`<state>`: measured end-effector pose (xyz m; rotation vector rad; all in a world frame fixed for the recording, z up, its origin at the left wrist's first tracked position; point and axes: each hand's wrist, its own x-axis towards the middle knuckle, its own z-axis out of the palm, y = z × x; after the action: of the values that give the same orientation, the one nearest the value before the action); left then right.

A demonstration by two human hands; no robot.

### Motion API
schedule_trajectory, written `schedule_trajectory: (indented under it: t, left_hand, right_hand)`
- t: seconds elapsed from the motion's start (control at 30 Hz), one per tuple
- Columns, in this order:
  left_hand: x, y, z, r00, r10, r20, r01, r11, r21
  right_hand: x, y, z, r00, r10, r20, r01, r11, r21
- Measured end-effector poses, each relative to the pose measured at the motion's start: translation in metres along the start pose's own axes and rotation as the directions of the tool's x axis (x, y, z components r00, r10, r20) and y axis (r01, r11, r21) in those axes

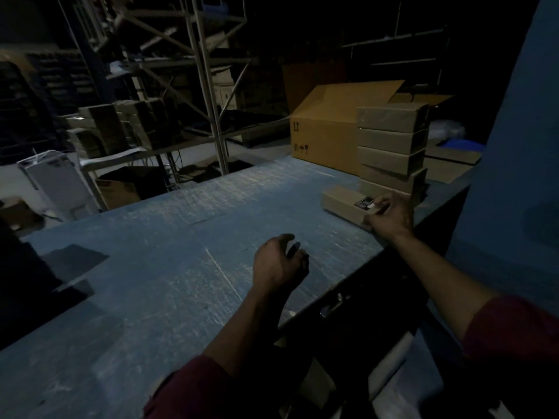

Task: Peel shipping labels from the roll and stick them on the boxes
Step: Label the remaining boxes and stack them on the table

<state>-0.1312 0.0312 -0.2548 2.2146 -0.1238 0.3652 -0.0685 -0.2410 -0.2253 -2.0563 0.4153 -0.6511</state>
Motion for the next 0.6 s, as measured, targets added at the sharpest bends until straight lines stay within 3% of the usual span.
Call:
schedule_trajectory:
  t: [0.03,0.1,0.13,0.17,0.27,0.3,0.6]
  left_hand:
    - [-0.003,0.005,-0.005,0.996,-0.085,-0.005,0.082,0.975,-0.205]
    - [-0.012,0.013,-0.023,0.970,-0.242,0.029,0.214,0.789,-0.575]
    - [-0.017,0.014,-0.036,0.957,-0.285,0.060,0.247,0.684,-0.686]
    - [-0.021,0.009,-0.051,0.958,-0.282,0.060,0.237,0.649,-0.723]
    - [-0.037,-0.020,-0.102,0.989,-0.089,-0.118,0.032,0.907,-0.420]
    - [-0.046,-0.030,-0.122,0.987,-0.061,-0.147,0.003,0.931,-0.366]
    - [-0.191,-0.098,-0.255,0.871,-0.182,-0.456,0.044,0.954,-0.297]
  right_hand:
    - [-0.013,-0.004,0.002,0.998,-0.047,0.034,0.045,0.998,0.038]
    - [-0.042,-0.015,0.006,0.978,-0.179,0.112,0.165,0.979,0.123]
    - [-0.058,-0.024,0.008,0.955,-0.249,0.160,0.223,0.961,0.165]
    - [-0.073,-0.033,0.011,0.928,-0.307,0.211,0.265,0.942,0.207]
    - [-0.122,-0.061,0.024,0.834,-0.417,0.363,0.275,0.882,0.383]
    - [-0.138,-0.072,0.031,0.793,-0.450,0.410,0.257,0.859,0.444]
    - [-0.262,-0.137,0.106,0.449,-0.667,0.595,0.141,0.710,0.690]
